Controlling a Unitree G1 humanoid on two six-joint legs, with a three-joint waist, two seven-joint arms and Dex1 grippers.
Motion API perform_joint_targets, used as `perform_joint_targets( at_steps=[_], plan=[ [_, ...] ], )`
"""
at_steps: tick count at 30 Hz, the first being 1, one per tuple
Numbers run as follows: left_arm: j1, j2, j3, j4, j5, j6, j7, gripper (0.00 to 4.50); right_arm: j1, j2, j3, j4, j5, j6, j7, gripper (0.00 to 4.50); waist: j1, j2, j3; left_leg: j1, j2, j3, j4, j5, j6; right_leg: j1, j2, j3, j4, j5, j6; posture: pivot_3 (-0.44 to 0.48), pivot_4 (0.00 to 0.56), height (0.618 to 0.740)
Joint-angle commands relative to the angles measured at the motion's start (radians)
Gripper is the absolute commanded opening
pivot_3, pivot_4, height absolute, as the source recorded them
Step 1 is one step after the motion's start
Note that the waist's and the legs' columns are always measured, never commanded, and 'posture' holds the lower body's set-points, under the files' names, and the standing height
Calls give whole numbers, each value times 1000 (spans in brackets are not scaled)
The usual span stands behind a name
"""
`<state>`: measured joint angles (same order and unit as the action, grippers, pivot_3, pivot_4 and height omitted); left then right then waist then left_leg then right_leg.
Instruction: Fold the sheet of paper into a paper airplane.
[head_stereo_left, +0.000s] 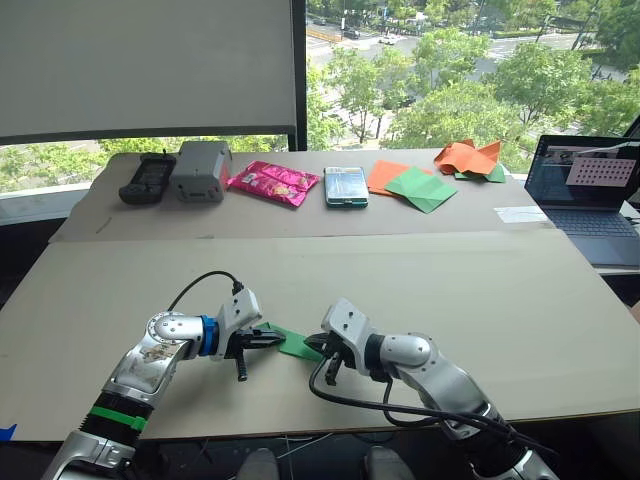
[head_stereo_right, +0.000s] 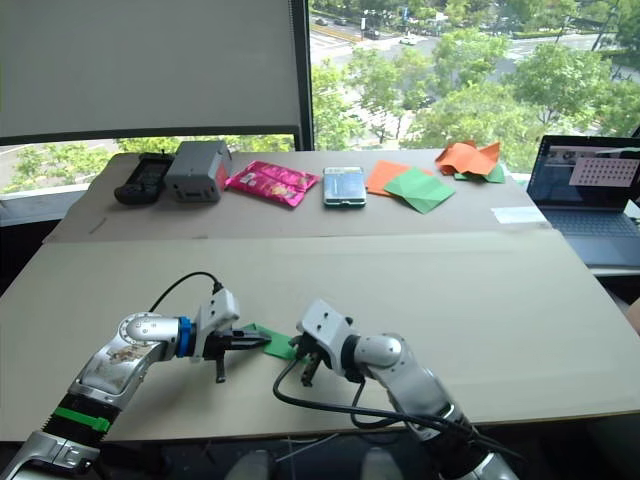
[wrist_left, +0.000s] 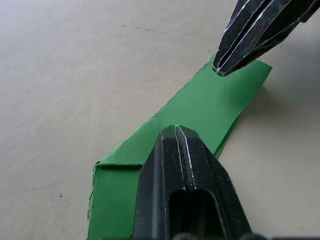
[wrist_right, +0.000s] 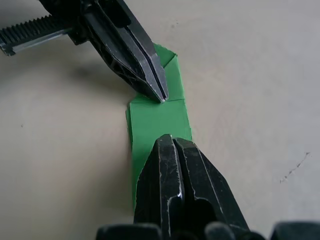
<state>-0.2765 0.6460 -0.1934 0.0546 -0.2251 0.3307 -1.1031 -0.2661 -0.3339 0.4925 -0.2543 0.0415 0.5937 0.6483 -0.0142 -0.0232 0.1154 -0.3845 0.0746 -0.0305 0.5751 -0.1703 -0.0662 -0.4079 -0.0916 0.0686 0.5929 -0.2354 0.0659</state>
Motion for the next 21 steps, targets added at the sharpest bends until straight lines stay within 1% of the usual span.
perform_joint_targets(
  at_steps=[1, 7, 16, 21],
  plan=[
    [6, 10, -6, -2, 18, 10, 5, 0, -3, -16, 28, 30, -27, -1, 11, 9, -1, 0, 0, 1, 0, 0, 0, 0, 0, 0, 0, 0, 0, 0, 0, 0, 150, 718],
    [-26, -13, -8, -14, 5, 30, 7, 0, -13, -17, 39, 68, -37, 108, 4, 9, 0, 0, -1, 1, 0, 0, 0, 0, 0, 0, 0, 0, 0, 0, 0, 0, 150, 718],
    [-65, -59, -41, 29, 40, 12, 15, 0, -12, -30, 53, 44, -36, 143, 14, 9, 1, 0, -1, 1, 0, 0, 0, 0, 0, 1, 0, 0, 0, 0, 0, 0, 150, 718],
    [-79, -58, -62, 93, 77, -25, 11, 0, -9, -35, 63, 31, -35, 162, 16, 9, 2, 0, -1, 1, 0, 0, 0, 0, 0, 2, 0, 0, 0, 0, 0, 0, 150, 718]
  ],
)
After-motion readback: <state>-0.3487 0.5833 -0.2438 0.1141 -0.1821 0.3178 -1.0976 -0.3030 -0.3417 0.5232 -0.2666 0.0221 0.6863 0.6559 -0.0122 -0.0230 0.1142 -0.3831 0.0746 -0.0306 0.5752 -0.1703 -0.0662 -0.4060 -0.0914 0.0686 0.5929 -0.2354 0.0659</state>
